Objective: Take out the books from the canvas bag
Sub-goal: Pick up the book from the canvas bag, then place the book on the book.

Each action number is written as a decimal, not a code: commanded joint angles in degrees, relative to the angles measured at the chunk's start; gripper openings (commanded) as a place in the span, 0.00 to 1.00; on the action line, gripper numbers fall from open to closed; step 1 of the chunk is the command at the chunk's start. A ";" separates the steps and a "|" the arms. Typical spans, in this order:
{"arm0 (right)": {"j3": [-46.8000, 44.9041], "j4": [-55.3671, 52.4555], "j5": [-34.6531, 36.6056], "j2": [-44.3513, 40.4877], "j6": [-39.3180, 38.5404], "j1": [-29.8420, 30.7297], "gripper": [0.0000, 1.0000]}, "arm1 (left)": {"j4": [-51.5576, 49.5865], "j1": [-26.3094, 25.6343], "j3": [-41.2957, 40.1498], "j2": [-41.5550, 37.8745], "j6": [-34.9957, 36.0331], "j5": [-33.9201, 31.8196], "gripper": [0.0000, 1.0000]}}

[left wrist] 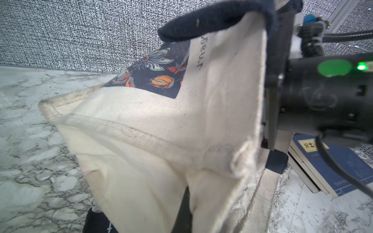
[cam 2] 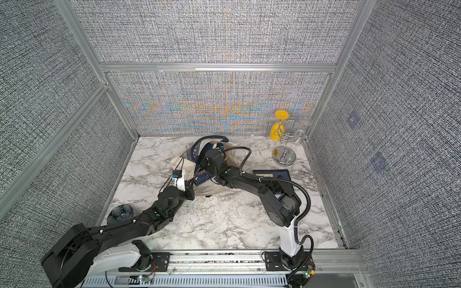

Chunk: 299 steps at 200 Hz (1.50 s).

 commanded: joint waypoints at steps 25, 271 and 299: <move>-6.39 1.76 -1.04 -7.14 -5.65 0.10 0.00 | 2.14 -0.08 0.17 0.17 -0.37 -0.84 0.00; -49.26 -10.72 22.13 -68.62 -6.57 -11.20 0.00 | 1.59 -0.08 0.89 1.86 -0.83 -1.02 0.00; -53.58 -11.44 24.18 -72.09 1.71 -14.24 0.00 | 1.60 -0.08 1.09 2.32 -0.94 -0.72 0.00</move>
